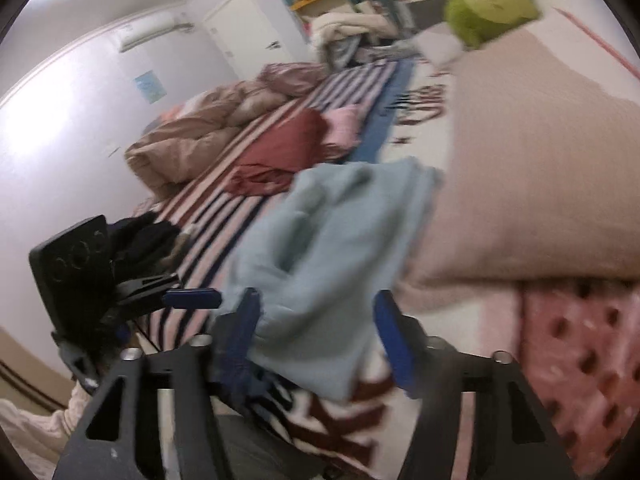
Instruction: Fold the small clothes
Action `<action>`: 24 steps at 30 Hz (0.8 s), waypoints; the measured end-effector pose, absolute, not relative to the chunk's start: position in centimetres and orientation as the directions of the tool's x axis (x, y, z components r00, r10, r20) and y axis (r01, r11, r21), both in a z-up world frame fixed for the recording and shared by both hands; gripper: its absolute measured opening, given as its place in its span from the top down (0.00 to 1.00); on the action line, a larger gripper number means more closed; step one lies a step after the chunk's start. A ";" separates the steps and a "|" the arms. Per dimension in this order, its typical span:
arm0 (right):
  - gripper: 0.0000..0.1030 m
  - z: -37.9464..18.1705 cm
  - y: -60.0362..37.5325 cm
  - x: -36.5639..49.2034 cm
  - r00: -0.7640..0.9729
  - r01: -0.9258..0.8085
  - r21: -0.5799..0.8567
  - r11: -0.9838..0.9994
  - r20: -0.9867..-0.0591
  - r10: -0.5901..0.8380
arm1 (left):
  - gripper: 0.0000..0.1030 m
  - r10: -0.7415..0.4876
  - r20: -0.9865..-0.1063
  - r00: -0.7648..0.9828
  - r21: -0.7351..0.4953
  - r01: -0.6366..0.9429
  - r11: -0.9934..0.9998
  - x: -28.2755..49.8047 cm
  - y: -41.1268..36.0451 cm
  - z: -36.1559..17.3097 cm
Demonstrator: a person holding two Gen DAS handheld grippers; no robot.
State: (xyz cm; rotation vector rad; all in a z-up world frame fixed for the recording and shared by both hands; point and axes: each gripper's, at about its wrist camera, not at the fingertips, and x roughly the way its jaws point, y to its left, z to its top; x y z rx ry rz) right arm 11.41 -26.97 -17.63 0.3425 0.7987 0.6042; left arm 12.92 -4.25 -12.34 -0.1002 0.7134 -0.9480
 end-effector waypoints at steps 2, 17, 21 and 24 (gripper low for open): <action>0.24 -18.0 -24.7 12.6 0.520 -0.392 0.500 0.772 -0.572 0.634 | 0.29 -0.751 -0.504 0.427 -0.391 0.663 0.639 12.6 -1.8 -12.6; 0.96 -15.8 -25.4 11.9 0.638 -0.351 0.344 0.871 -0.593 0.491 | 0.17 -0.776 -0.473 0.416 -0.544 0.555 0.629 17.2 -0.4 -15.5; 0.95 -20.3 -26.6 11.3 0.567 -0.274 0.354 0.894 -0.692 0.448 | 0.13 -0.816 -0.474 0.330 -0.626 0.525 0.576 19.4 -3.0 -17.8; 0.94 -24.7 -26.3 11.9 0.458 -0.222 0.488 0.844 -0.712 0.532 | 0.13 -0.747 -0.567 0.347 -0.587 0.465 0.662 20.8 -3.9 -19.2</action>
